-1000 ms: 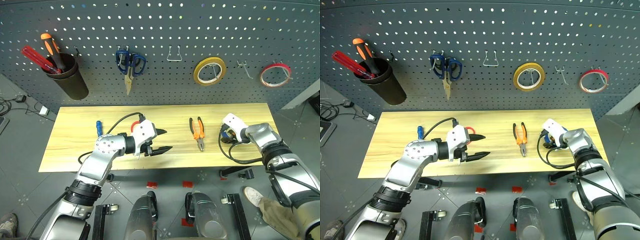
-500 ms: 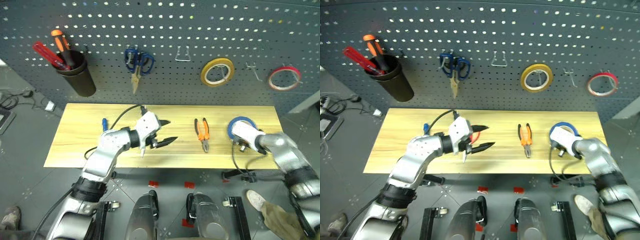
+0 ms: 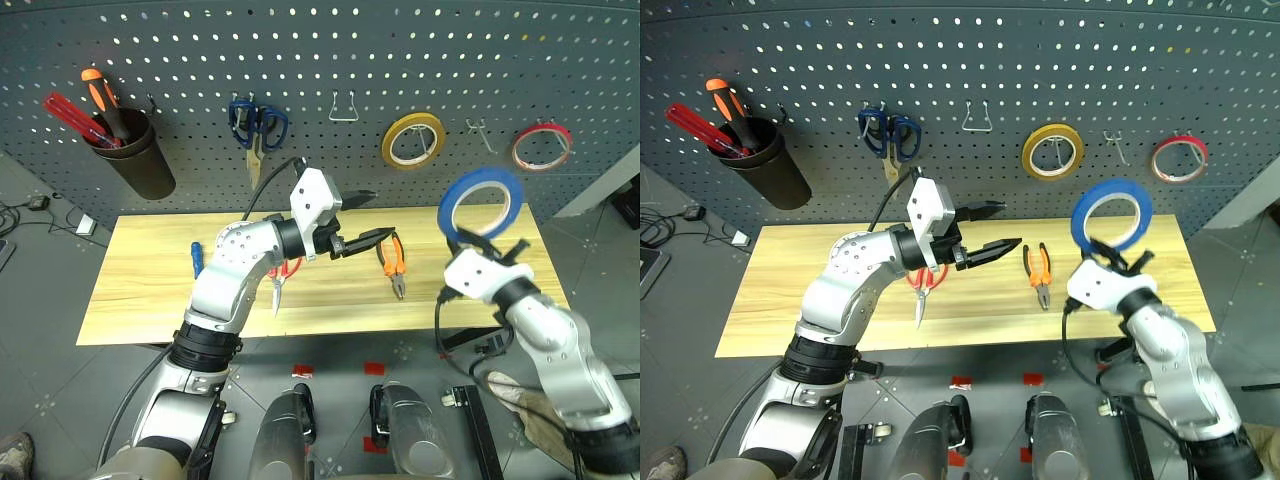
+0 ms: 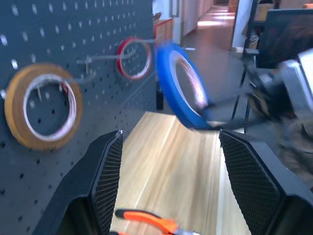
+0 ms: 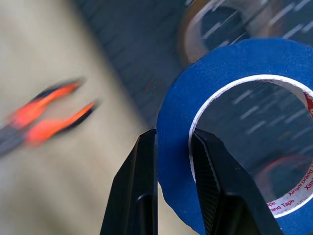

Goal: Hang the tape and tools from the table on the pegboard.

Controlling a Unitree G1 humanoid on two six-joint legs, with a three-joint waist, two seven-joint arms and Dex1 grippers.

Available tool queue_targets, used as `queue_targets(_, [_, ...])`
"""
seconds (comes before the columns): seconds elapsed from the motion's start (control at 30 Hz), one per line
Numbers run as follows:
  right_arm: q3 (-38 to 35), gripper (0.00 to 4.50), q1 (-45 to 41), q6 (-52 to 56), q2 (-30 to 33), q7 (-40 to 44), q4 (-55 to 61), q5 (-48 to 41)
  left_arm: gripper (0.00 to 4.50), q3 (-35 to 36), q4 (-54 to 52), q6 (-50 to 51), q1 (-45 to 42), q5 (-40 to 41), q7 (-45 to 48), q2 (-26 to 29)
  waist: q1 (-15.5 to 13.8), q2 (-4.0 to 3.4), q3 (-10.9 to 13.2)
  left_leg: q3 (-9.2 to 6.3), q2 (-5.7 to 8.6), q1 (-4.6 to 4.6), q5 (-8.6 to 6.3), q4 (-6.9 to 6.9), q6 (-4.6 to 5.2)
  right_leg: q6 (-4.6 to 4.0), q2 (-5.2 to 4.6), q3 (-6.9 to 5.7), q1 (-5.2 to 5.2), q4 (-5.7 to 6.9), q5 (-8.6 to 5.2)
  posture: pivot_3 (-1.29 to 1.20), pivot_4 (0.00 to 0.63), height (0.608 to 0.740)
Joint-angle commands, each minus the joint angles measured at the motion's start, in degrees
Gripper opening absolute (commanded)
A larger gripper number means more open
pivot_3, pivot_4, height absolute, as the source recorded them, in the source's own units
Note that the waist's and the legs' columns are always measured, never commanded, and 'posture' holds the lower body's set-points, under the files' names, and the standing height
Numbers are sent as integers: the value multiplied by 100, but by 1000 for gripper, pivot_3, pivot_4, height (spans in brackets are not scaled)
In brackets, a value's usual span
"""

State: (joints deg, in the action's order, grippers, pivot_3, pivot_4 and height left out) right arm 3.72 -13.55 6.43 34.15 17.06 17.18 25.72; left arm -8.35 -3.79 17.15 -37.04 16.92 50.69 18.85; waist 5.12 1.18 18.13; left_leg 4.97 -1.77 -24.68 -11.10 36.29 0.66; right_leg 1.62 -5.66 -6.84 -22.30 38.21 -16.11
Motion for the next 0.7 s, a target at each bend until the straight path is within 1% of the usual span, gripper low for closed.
queue_targets(0.03, [-157,700,-655,-512,82,-130,-917,-206,3307,103,-61,-86,-28,59,9,62,-1,1,0,-1,-1,0,0,0,0,-1,0,-2,2,0,0,-281,281,740])
queue_targets(0.07, [-174,700,-834,-599,72,-137,-1177,-267,3307,95,-74,-91,-15,48,4,68,-2,1,0,0,-1,-1,1,0,0,-2,0,-3,2,0,1,-281,281,740])
queue_targets(0.1, [-182,700,-1081,-708,78,-149,-1560,-316,3307,81,-99,-93,14,30,-2,85,-5,1,0,4,1,-2,1,1,0,-29,-2,-2,1,0,17,-272,274,740])
queue_targets(0.23, [-168,700,-1855,-1068,53,-73,-2892,-600,3307,58,-209,-98,144,-14,-20,175,-3,1,0,9,6,-10,0,-5,1,-32,-5,-7,-1,-13,19,-251,265,740])
queue_targets(0.33, [-239,700,-2070,-1140,-67,-35,-3338,-886,3307,77,-244,-97,237,-43,-48,246,-6,1,0,11,4,-10,0,-16,1,-31,-6,-11,-2,-18,17,-243,262,740])
queue_targets(0.4, [-292,1407,-2000,-1135,-140,-24,-3280,-1048,3307,95,-280,-95,344,-53,-43,323,-9,0,0,7,2,-10,0,-19,1,-31,-5,-16,-1,-17,16,-243,262,740])
queue_targets(0.43, [-292,1573,-1952,-1121,-150,-1,-3230,-1091,3307,95,-299,-91,381,-55,-46,351,-12,0,0,9,3,-10,0,-20,1,-31,-5,-15,-2,-16,16,-241,262,740])
queue_targets(0.47, [-291,1856,-1876,-1084,-168,3,-3142,-1122,3307,96,-319,-79,429,-53,-40,388,-14,0,0,9,4,-10,0,-18,1,-31,-6,-14,-2,-15,16,-241,262,740])
queue_targets(0.57, [-310,2861,-1284,-584,-345,55,-2384,-1234,3307,127,-457,-81,800,-74,102,700,-20,-1,-1,11,5,-9,0,-11,1,-31,-10,-11,0,-11,16,-245,267,740])
queue_targets(0.63, [-369,3521,-873,120,-567,141,-1746,-1418,3307,132,-559,-122,1077,-121,223,987,-19,-1,-2,7,0,-9,0,-12,1,-31,-8,-12,0,-9,16,-250,279,740])
queue_targets(0.7, [-376,4201,-425,1499,-1052,247,-894,-1786,3307,121,-580,-237,1444,-300,362,1403,-8,-2,-2,6,-3,-8,0,-14,0,-31,-6,-10,-3,-5,16,-251,283,740])
